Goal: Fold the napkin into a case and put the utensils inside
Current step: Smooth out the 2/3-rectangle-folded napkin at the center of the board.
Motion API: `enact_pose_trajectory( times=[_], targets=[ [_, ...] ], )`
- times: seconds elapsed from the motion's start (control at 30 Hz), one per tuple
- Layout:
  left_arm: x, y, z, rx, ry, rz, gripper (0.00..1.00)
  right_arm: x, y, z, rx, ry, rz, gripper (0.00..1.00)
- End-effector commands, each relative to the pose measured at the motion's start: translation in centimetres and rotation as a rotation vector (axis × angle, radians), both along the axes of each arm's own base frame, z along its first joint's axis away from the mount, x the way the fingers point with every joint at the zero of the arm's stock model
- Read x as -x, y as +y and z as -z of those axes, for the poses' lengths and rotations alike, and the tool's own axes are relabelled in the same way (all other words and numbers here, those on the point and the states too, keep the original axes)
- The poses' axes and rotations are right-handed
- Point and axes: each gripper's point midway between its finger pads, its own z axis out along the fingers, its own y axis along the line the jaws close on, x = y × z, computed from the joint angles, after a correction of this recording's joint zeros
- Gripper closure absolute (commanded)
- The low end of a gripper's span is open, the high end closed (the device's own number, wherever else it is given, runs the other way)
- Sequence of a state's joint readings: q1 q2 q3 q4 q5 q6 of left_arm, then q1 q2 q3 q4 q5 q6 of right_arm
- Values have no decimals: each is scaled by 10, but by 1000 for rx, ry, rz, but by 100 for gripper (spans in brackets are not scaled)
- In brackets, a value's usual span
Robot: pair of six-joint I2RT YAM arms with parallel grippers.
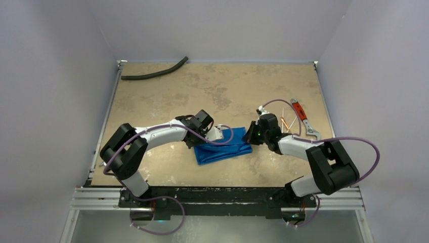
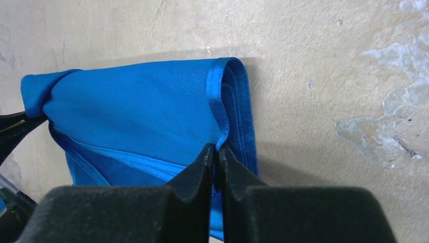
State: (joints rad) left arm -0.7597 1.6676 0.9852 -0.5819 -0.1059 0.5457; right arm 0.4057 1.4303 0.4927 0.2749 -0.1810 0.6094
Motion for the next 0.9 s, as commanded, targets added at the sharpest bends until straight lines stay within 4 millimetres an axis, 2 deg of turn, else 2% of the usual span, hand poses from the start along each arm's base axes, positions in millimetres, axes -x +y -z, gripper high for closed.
enact_pose_trajectory(
  times=[0.0,0.1,0.13,0.3,0.37,0.43,0.5,0.67,0.77,0.87],
  targets=[
    [-5,0,-17,13,-49,21,100,-3,-10,7,72,9,3,80],
    [-4,1,-17,8,-46,21,100,-13,-8,-21,71,-39,4,65],
    [-5,1,-17,10,-47,21,100,-11,-6,-31,60,-41,-13,62],
    [-4,1,-15,11,-43,27,100,-18,-6,-86,63,-107,-24,57],
    [-3,1,-13,9,-40,30,100,-25,-3,-102,59,-143,-34,60],
    [-2,2,-11,5,-37,33,100,-37,4,-113,30,-192,-36,69],
    [-2,1,-11,7,-39,31,100,-45,28,-119,-82,-210,-79,79],
    [-7,-4,-18,38,-52,-3,98,-57,66,-88,-223,-161,-124,92],
    [-11,-9,-29,69,-76,-21,95,-57,77,-66,-269,-120,-133,99],
    [-14,-14,-43,113,-101,-38,86,-54,76,-42,-266,-83,-114,100]
  ],
)
